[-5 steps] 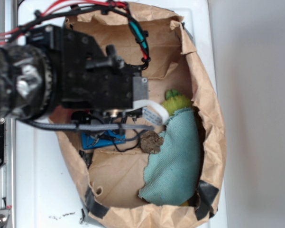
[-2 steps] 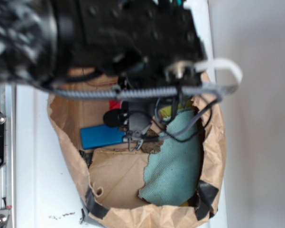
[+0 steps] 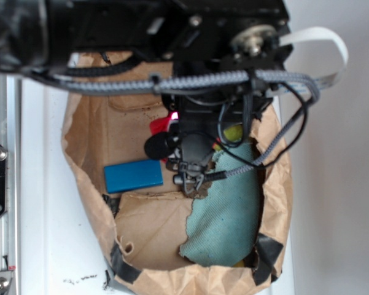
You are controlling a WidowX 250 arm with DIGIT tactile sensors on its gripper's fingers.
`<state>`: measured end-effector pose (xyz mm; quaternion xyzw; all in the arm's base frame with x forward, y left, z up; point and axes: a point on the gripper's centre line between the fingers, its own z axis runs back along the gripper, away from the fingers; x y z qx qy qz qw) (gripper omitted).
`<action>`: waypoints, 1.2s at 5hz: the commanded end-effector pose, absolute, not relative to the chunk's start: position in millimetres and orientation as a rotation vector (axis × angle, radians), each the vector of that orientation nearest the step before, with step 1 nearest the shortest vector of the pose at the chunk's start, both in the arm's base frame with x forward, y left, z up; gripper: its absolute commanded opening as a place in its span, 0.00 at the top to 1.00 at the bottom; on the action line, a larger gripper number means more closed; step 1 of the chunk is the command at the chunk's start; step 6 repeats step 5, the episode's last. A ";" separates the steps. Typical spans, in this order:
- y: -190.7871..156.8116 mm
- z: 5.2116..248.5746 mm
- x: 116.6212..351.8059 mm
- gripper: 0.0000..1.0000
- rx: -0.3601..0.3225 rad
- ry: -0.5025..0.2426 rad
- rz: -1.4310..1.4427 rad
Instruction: Grab the red paper.
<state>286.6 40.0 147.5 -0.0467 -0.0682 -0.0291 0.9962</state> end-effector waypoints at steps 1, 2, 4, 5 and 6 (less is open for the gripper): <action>37.7 199.1 283.7 1.00 -0.042 -0.274 -0.063; 34.8 203.7 279.5 1.00 -0.032 -0.286 -0.053; 31.7 206.4 272.0 1.00 -0.029 -0.294 -0.053; 29.4 203.0 271.4 1.00 -0.018 -0.295 -0.047; 29.4 203.0 271.4 1.00 -0.018 -0.295 -0.047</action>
